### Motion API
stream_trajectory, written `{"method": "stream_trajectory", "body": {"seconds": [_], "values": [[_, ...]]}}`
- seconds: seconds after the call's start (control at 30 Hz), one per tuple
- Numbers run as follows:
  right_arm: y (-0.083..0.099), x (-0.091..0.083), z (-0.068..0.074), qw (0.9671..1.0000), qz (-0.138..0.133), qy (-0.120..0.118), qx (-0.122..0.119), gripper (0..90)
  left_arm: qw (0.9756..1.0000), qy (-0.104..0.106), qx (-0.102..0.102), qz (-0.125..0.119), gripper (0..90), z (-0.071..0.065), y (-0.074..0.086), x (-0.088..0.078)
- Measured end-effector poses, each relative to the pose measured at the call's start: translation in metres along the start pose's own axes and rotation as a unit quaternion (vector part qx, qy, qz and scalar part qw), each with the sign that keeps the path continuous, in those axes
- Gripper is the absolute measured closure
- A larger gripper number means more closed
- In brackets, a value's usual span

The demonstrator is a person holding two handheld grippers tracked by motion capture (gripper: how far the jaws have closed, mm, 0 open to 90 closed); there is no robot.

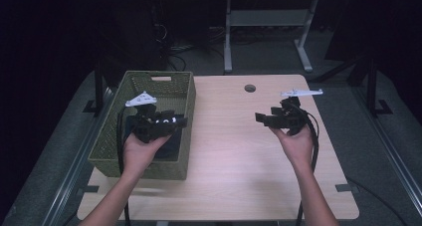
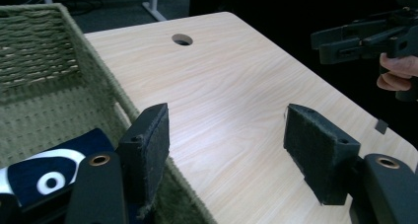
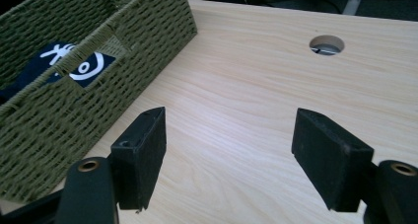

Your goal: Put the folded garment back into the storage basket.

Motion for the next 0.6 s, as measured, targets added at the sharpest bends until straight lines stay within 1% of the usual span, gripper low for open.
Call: {"method": "stream_trajectory", "body": {"seconds": [0.13, 0.3, 0.37, 0.47, 0.53, 0.57, 0.6], "values": [[0.007, -0.005, -0.007, 0.9999, 0.006, 0.01, 0.004, 28.7, 1.0, 0.006, 0.006, 0.0, 32.5, -0.008, 0.001, 0.004], [0.014, -0.012, -0.016, 0.9997, 0.008, 0.021, 0.007, 28.6, 0.9998, 0.015, 0.009, 0.004, 30.6, -0.017, 0.003, 0.011], [0.017, -0.016, -0.02, 0.9996, 0.009, 0.025, 0.011, 28.6, 0.9997, 0.016, 0.016, 0.007, 30.5, -0.02, 0.004, 0.013], [0.024, -0.021, -0.026, 0.9993, 0.012, 0.033, 0.011, 28.6, 0.9996, 0.02, 0.017, 0.007, 30.3, -0.026, 0.005, 0.017], [0.028, -0.024, -0.03, 0.9991, 0.017, 0.037, 0.016, 28.4, 0.9995, 0.024, 0.017, 0.008, 30.1, -0.03, 0.006, 0.019], [0.03, -0.026, -0.032, 0.999, 0.015, 0.038, 0.016, 28.4, 0.9995, 0.026, 0.017, 0.007, 30.0, -0.032, 0.006, 0.021], [0.032, -0.028, -0.034, 0.9989, 0.014, 0.041, 0.018, 28.4, 0.9994, 0.027, 0.021, 0.008, 30.0, -0.034, 0.007, 0.023]]}}
Point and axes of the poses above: each handheld gripper's, and its own axes: x roughly forward along the jaws, y roughly out of its underside, z roughly to its left, the point moved 5 cm from there along x, roughly forward along the jaws, and after that the axes turned 8 degrees about -x, right-handed, at the moved point
